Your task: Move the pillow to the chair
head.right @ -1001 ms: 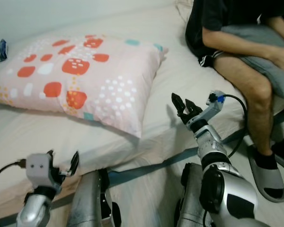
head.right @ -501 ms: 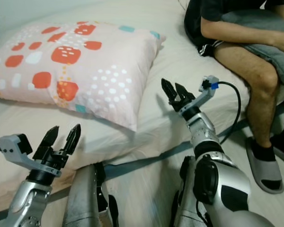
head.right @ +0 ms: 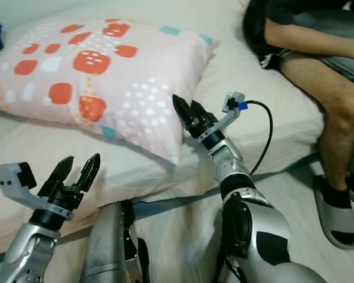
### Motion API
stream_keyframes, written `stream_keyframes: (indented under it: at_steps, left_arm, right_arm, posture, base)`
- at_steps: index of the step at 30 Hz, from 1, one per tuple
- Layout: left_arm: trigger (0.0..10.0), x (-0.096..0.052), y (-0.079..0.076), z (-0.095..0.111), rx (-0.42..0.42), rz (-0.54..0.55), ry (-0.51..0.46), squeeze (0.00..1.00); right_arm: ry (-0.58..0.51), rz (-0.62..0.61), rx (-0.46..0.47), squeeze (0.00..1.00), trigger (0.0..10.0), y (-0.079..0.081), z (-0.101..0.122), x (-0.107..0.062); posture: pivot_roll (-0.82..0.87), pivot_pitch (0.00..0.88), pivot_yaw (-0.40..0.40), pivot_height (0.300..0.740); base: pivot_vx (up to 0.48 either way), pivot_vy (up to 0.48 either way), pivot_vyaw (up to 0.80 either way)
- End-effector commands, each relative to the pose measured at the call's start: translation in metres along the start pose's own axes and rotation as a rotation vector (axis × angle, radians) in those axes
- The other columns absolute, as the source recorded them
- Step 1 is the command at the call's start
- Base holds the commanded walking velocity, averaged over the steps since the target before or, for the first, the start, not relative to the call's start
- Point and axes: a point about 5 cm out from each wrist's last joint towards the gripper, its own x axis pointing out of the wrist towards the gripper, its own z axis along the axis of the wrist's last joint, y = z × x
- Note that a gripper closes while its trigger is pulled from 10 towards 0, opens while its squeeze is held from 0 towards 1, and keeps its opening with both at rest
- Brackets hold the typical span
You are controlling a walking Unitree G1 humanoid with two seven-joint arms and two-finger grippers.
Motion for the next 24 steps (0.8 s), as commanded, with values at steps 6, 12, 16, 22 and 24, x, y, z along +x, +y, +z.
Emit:
stream_keyframes:
  at_steps: [6,12,16,22,24]
  left_arm:
    - [10.0,-0.001,-0.002,-0.003,-0.009,-0.005,0.033,0.00]
    - [10.0,0.002,-0.003,-0.003,-0.005,-0.018,0.032,0.00]
    - [10.0,0.003,-0.004,-0.003,-0.002,-0.024,0.035,0.00]
    - [10.0,0.006,-0.007,-0.003,0.004,-0.038,0.035,0.00]
    - [10.0,0.008,-0.007,-0.002,0.006,-0.044,0.033,0.00]
  right_arm:
    - [0.037,-0.043,-0.071,0.00,10.0,-0.001,0.002,0.003]
    - [0.099,-0.211,-0.100,0.00,10.0,-0.007,-0.004,0.005]
    - [0.121,-0.230,-0.082,0.00,10.0,-0.006,-0.010,0.006]
    - [0.148,-0.134,0.078,0.00,10.0,0.009,-0.028,0.015]
    - [0.213,-0.113,0.172,0.00,10.0,0.018,-0.042,0.020]
  posture:
    - [0.15,0.383,0.053,0.320]
    - [0.15,0.378,0.051,0.320]
    - [0.15,0.374,0.050,0.320]
    - [0.14,0.366,0.048,0.320]
    - [0.13,0.363,0.049,0.320]
  base:
    - [0.000,0.000,0.51]
    - [0.000,0.000,0.22]
    - [0.000,0.000,0.78]
    - [0.000,0.000,0.78]
    - [0.000,0.000,0.77]
